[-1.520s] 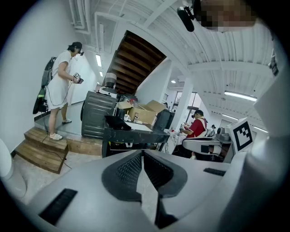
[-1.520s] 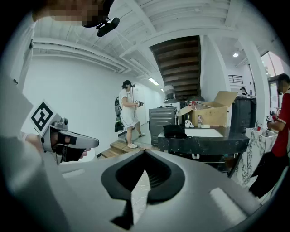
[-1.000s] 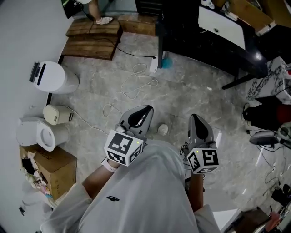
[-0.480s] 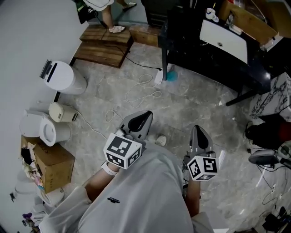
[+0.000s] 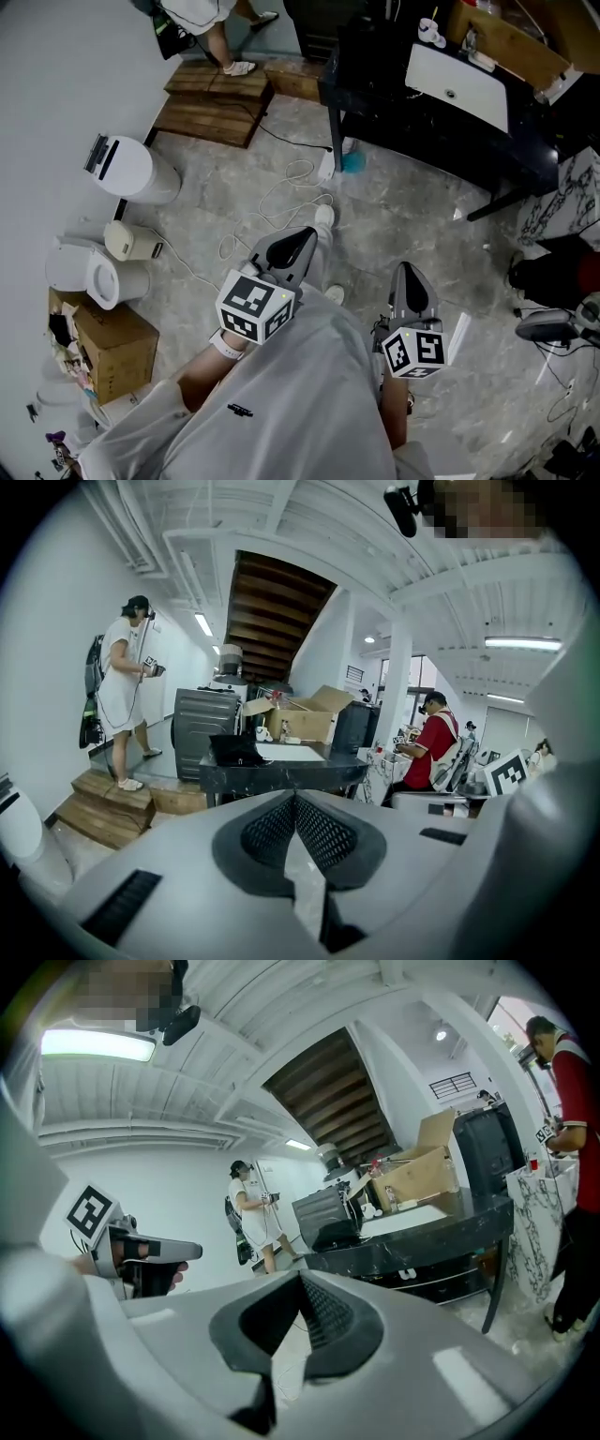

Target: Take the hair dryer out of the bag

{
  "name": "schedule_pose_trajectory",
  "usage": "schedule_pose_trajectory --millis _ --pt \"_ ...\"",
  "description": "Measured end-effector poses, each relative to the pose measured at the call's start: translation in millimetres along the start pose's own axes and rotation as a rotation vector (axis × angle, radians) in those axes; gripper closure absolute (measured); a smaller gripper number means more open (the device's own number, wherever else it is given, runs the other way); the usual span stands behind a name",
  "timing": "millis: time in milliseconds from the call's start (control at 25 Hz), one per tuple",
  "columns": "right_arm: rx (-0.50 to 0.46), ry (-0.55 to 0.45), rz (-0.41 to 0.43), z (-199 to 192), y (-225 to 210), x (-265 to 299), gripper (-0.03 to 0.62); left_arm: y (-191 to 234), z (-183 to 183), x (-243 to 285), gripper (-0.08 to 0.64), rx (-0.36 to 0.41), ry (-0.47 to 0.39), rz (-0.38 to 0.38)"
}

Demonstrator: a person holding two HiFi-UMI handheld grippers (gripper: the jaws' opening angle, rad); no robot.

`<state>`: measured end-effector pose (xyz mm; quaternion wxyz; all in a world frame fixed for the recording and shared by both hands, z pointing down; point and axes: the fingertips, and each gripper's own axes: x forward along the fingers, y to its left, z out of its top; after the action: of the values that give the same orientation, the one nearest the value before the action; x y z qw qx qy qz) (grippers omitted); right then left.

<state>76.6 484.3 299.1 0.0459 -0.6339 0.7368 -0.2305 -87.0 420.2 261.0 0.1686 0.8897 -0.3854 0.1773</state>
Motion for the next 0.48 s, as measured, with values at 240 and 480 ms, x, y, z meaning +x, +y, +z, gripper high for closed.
schedule_pose_trajectory --millis 240,480 --pt "-0.027 -0.013 -0.019 13 -7 36 0.58 24 11 40 0.549 -0.018 -0.004 -0.019" --pt "-0.087 -0.014 0.004 43 -24 119 0.58 72 37 103 0.549 -0.042 -0.04 -0.008"
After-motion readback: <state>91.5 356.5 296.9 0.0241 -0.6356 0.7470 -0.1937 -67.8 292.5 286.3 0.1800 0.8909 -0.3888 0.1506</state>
